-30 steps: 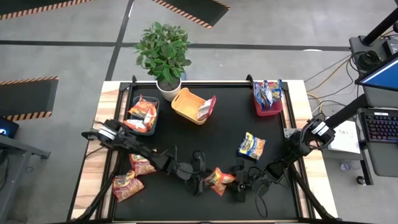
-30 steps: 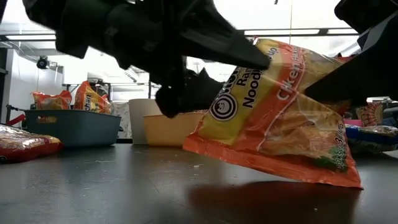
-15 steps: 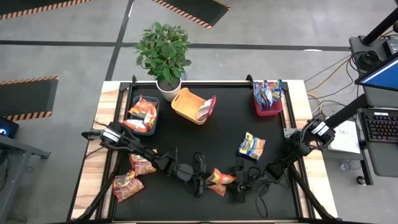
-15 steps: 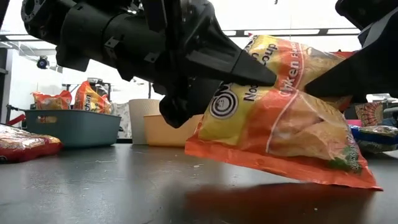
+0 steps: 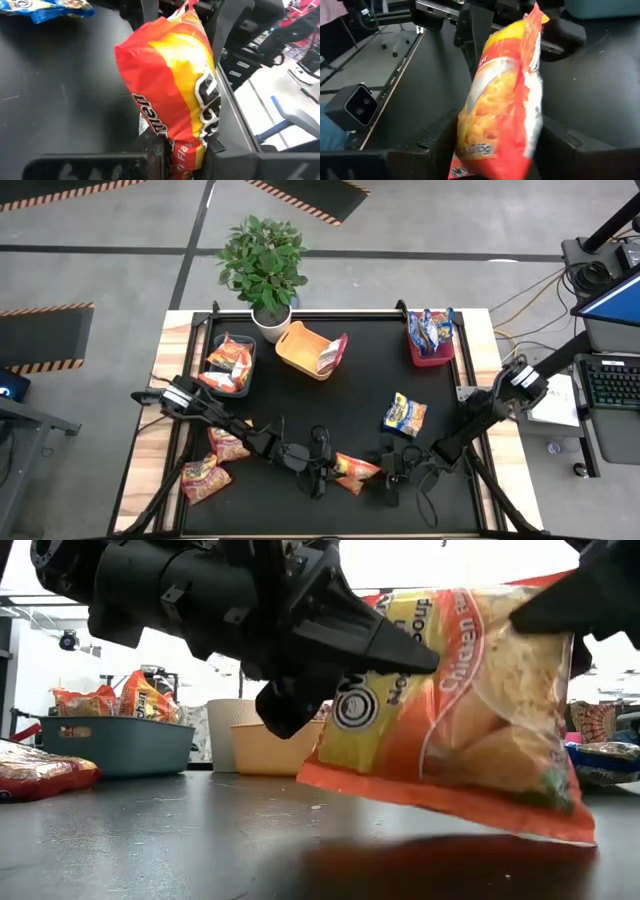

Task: Sort Maruchan noodles
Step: Put the orange noodle pack into the blue bin

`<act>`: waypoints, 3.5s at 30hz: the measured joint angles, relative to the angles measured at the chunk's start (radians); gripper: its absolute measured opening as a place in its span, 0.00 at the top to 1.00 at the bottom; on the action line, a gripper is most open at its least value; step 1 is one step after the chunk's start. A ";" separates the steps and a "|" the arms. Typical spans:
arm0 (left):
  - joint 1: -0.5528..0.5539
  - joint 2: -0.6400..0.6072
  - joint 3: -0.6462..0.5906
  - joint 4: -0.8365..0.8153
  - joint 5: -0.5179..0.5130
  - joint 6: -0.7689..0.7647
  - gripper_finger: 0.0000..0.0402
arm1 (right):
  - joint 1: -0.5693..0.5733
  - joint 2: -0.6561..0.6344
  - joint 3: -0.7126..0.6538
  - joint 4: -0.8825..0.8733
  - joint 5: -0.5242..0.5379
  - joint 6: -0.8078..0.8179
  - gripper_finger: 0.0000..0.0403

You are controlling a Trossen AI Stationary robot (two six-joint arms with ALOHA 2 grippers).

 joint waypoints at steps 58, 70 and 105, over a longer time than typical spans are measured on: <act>0.120 -1.088 -0.367 -2.012 -1.003 -1.085 0.91 | -0.204 -0.430 -0.019 -0.454 0.114 -0.253 0.33; 0.122 -1.007 -0.475 -1.820 -1.012 -1.161 0.91 | -0.221 -0.430 -0.019 -0.454 0.114 -0.246 0.33; 0.127 -0.918 -0.070 -2.082 -0.893 -0.909 0.42 | -0.221 -0.430 -0.019 -0.455 0.110 -0.238 0.33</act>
